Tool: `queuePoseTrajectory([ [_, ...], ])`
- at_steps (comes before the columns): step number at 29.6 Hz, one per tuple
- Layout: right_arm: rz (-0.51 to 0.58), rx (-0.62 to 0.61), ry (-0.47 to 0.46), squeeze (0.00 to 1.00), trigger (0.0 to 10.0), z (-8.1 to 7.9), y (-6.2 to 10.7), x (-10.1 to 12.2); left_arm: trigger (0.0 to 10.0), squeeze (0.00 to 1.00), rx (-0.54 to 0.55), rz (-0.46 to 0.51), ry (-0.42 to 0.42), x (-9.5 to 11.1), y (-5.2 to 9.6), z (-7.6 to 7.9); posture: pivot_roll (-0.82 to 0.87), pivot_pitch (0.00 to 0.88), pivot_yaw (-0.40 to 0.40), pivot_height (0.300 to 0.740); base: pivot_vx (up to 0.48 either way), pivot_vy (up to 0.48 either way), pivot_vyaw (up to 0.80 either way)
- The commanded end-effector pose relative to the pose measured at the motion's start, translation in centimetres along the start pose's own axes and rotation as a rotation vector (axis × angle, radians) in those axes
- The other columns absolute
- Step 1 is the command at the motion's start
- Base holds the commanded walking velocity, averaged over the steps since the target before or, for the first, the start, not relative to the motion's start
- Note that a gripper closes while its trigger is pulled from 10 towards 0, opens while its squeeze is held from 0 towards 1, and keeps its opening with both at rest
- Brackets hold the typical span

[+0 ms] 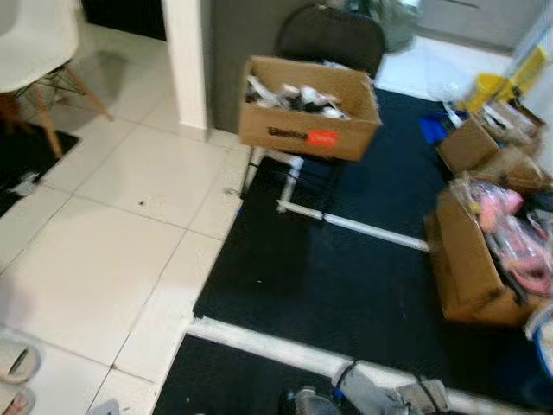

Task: Picking trash to rubbish bin

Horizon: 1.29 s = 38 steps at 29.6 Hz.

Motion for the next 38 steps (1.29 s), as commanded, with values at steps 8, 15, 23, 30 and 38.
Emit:
queuePoseTrajectory([
  [8, 0.498, -0.013, -0.374, 0.00, 10.0, 4.3, 3.7, 16.1, 10.0, 0.00, -0.124, -0.108, -0.012, -3.4, 0.6, 4.0, 0.08, 0.162, -0.069, 0.740, 0.000, 0.000, -0.80],
  [15, 0.826, 0.159, -0.497, 0.00, 10.0, 4.2, 9.3, 26.3, 10.0, 0.00, -0.127, -0.085, 0.001, -3.1, 0.6, 4.0, 0.09, 0.161, -0.073, 0.740, 0.000, 0.000, -0.80],
  [23, 1.120, 0.490, -0.657, 0.00, 10.0, 2.4, 16.1, 33.8, 10.0, 0.00, -0.122, -0.059, 0.002, -2.7, 0.5, 3.9, 0.09, 0.162, -0.069, 0.740, 0.000, 0.000, -0.80],
  [30, 1.216, 0.644, -0.642, 0.00, 10.0, 0.6, 19.2, 36.2, 10.0, 0.00, -0.133, -0.045, -0.020, -2.5, 0.5, 3.9, 0.10, 0.162, -0.069, 0.740, 0.000, 0.000, -0.31],
  [38, 1.213, 0.694, -0.619, 0.00, 10.0, -0.3, 19.4, 36.4, 10.0, 0.00, -0.138, -0.043, -0.030, -2.3, 0.5, 4.0, 0.10, 0.151, -0.072, 0.740, 0.369, 0.000, 0.00],
])
Point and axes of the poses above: a point about 5 cm out from each wrist's last joint towards the gripper, its own y axis pointing back from the gripper into the wrist, its own x axis along the axis of the wrist's last joint, z = x × y, the point moved 5 cm from there along -y, pointing out of the wrist towards the gripper, and after that the axes turned 11 degrees about -y, right-handed, at the moved point
